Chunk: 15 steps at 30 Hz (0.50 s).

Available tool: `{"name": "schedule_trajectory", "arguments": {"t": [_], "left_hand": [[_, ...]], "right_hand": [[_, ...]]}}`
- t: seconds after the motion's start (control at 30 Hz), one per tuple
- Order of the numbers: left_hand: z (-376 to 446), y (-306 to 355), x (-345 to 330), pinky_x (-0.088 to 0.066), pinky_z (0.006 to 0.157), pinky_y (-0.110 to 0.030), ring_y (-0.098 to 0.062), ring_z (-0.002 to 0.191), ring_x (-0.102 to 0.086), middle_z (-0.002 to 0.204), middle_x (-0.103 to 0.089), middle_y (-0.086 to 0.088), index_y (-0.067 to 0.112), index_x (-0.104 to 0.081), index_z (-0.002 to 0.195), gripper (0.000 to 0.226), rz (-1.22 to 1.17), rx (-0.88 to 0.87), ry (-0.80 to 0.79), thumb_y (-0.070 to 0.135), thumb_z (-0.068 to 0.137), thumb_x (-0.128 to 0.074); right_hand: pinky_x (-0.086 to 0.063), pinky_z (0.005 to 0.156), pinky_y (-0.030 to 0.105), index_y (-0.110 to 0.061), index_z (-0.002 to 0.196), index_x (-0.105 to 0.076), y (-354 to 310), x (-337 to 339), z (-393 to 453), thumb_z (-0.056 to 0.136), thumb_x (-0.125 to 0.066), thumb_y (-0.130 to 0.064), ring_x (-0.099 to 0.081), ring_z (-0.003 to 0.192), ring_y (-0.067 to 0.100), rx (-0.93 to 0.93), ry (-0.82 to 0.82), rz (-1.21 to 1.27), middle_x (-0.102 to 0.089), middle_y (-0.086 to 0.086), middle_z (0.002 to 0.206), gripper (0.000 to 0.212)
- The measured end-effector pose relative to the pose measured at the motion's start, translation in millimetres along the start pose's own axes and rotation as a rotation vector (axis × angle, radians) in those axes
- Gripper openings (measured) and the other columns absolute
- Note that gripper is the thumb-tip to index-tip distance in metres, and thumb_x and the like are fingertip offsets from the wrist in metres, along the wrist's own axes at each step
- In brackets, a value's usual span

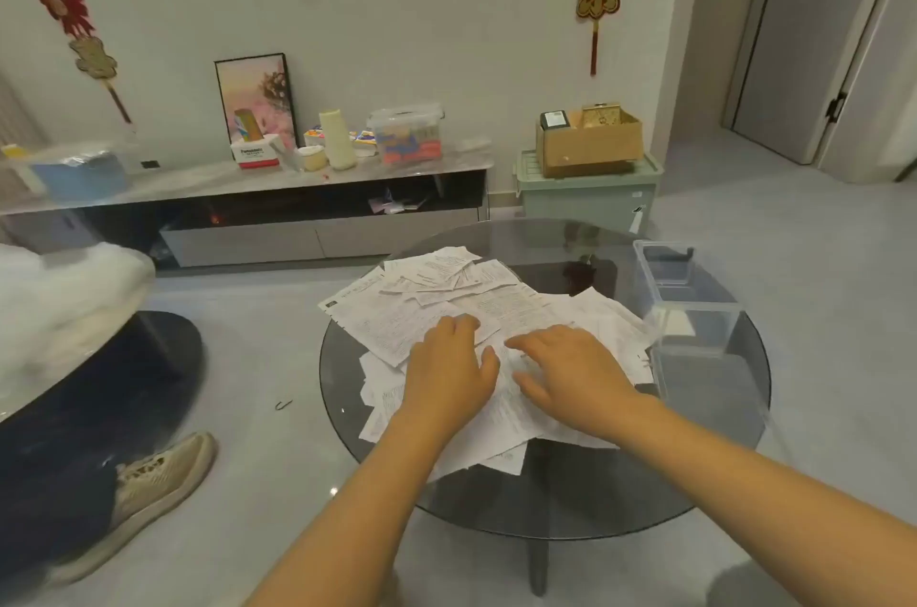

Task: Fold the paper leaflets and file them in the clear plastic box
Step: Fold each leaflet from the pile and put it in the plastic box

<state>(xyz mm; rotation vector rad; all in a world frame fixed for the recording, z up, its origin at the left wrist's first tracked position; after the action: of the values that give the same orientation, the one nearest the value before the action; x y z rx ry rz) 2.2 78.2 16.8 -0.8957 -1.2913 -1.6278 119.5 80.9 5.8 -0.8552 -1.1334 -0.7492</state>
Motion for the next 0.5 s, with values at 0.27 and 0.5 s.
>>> {"name": "schedule_trajectory", "arguments": {"t": [0.27, 0.5], "left_hand": [[-14.0, -7.0, -57.1, -0.04, 0.098, -0.038, -0.022, 0.121, -0.044, 0.134, -0.047, -0.003, 0.019, -0.034, 0.14, 0.052, 0.114, -0.149, -0.389, 0.034, 0.092, -0.048], [-8.7, -12.9, -57.5, -0.034, 0.106, -0.028, -0.014, 0.131, -0.04, 0.146, -0.039, 0.005, 0.027, -0.02, 0.149, 0.079, -0.12, -0.089, -0.566, 0.03, 0.084, -0.066]], "right_hand": [[-0.031, 0.099, 0.033, -0.034, 0.136, -0.039, 9.2, -51.1, 19.8, 0.079, -0.063, -0.053, -0.04, 0.118, 0.017, 0.04, -0.382, -0.01, -0.049, -0.009, 0.126, 0.065], [-0.034, 0.089, 0.02, -0.026, 0.138, -0.038, 33.8, -54.1, 19.2, 0.068, -0.079, -0.042, -0.041, 0.105, 0.01, -0.126, -0.333, 0.218, -0.043, -0.006, 0.118, 0.082]]}}
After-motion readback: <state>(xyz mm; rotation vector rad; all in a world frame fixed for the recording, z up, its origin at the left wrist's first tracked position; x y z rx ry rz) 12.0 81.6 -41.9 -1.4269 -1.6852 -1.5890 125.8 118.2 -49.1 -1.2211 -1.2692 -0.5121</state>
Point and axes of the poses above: each hand's wrist, its own z-axis towards the middle knuckle, its own x-axis out of the back of the hand, y = z × x, the point moved 8 cm from there along z, towards the middle knuckle
